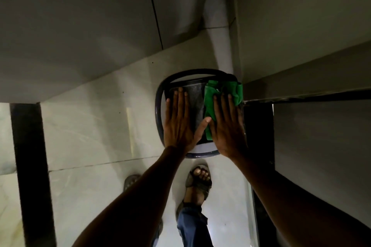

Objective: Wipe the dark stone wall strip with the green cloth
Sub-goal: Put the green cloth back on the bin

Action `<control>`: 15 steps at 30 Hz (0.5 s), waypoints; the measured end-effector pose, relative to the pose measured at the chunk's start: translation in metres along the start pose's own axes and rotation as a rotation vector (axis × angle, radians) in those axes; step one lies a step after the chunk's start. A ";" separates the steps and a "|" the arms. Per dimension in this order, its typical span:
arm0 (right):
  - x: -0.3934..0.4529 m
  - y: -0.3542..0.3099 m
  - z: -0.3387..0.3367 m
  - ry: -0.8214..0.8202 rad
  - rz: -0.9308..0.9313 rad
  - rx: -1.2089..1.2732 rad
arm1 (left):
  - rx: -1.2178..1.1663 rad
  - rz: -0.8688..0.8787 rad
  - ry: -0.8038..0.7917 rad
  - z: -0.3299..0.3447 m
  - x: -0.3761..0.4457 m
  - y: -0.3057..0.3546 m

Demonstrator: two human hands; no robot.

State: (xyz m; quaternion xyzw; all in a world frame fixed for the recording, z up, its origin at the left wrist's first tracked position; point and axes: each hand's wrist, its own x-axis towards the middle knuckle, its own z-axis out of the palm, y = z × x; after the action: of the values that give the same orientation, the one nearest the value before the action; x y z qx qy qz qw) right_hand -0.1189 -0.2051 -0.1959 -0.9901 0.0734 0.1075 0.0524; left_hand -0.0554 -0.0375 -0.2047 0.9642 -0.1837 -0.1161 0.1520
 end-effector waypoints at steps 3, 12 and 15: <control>0.001 0.002 0.003 0.011 0.004 -0.019 | 0.048 0.004 0.007 0.003 0.001 0.002; 0.006 0.021 0.000 0.014 -0.082 -0.027 | 0.132 -0.008 -0.094 0.003 0.005 0.006; 0.007 0.018 -0.003 0.005 -0.097 -0.050 | 0.125 -0.008 -0.171 -0.005 0.005 0.010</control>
State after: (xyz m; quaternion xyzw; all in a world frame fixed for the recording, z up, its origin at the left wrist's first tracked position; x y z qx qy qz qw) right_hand -0.1144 -0.2240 -0.1959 -0.9937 0.0228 0.1043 0.0327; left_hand -0.0528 -0.0468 -0.1979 0.9590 -0.1993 -0.1869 0.0746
